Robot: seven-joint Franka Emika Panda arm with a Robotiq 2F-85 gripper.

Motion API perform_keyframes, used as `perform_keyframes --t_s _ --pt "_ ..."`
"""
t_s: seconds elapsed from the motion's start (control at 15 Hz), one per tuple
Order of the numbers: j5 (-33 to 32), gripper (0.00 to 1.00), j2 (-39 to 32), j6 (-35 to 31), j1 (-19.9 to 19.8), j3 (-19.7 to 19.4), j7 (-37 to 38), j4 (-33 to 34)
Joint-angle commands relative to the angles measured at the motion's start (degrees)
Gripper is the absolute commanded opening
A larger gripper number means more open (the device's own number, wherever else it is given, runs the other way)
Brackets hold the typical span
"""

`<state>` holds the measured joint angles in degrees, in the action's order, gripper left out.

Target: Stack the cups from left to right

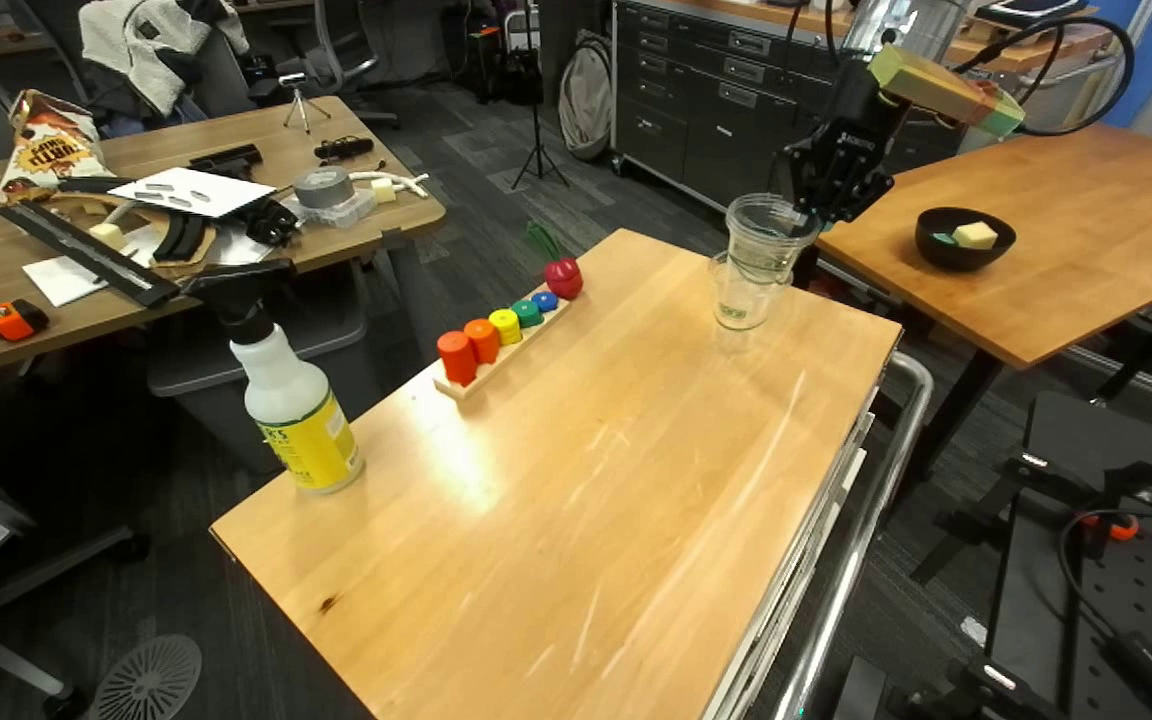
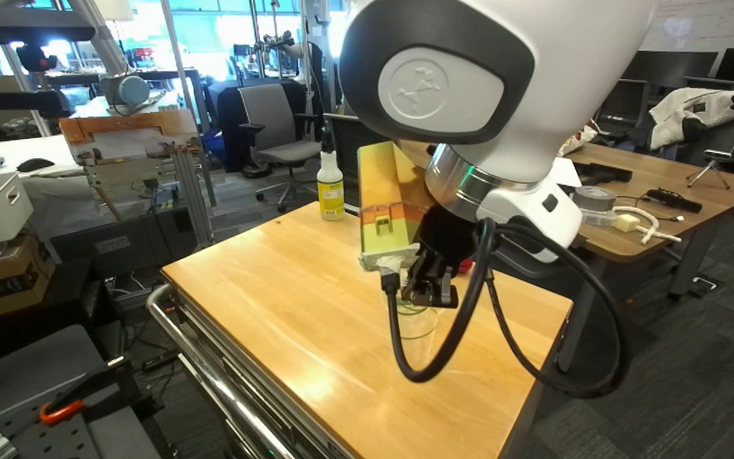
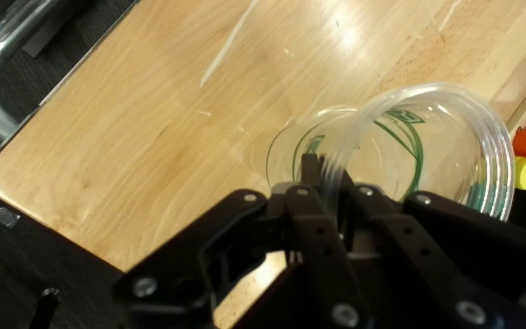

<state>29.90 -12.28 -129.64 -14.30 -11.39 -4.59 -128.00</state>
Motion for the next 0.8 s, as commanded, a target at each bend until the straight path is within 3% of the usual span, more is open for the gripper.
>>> perform_keyframes --t_s 0.0,0.27,0.33,0.47,0.73 --pt "-1.7 0.02 2.7 2.3 -0.2 0.1 1.7 -1.6" --pt "-1.4 0.02 2.6 2.9 -0.3 0.2 0.8 -2.3" --pt "-1.4 0.32 2.6 2.7 -0.3 0.3 0.4 -2.5" --pt "-1.7 0.39 2.8 2.4 -0.1 0.2 1.0 -2.8" --pt "-2.8 0.70 3.8 1.3 0.1 -0.1 1.9 -3.6"
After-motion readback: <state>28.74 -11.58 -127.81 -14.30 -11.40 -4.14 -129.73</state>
